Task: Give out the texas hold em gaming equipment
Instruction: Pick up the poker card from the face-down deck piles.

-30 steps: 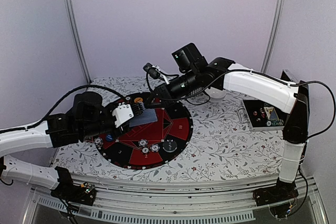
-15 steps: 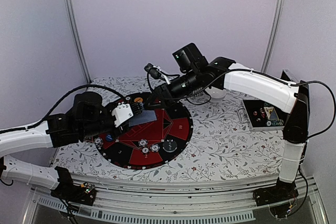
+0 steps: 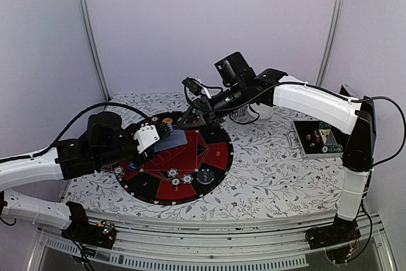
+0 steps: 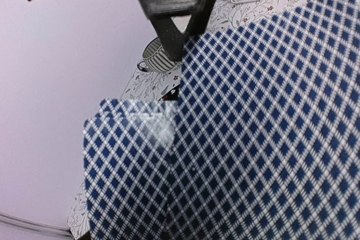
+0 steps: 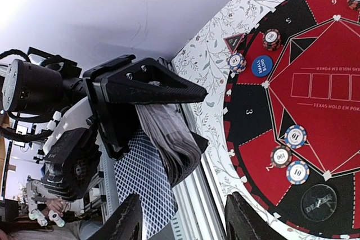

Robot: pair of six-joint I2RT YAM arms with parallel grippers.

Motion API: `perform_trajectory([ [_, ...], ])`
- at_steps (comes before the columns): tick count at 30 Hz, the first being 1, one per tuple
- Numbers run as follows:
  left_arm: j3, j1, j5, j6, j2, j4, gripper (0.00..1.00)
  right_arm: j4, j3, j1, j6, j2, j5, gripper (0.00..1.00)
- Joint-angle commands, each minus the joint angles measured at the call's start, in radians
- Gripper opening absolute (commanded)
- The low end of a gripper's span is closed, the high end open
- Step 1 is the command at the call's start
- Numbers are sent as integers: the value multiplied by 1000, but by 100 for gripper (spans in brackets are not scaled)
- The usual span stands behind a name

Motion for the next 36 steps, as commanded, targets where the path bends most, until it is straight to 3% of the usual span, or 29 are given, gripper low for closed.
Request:
perform_trajectory([
  [1,-12,13,-3,2,-12,45,50,35,-33,7,79,-43,-66,50],
  [7,-9,13,-2,1,-13,42,50,43,-32,21,86,-17,-90,45],
  [18,-15,13,4,-2,-14,32,50,39,-31,15,82,-19,-79,5],
  [36,-47,28,12,-39,-46,40,50,40,21,-45,9,-82,-112,2],
])
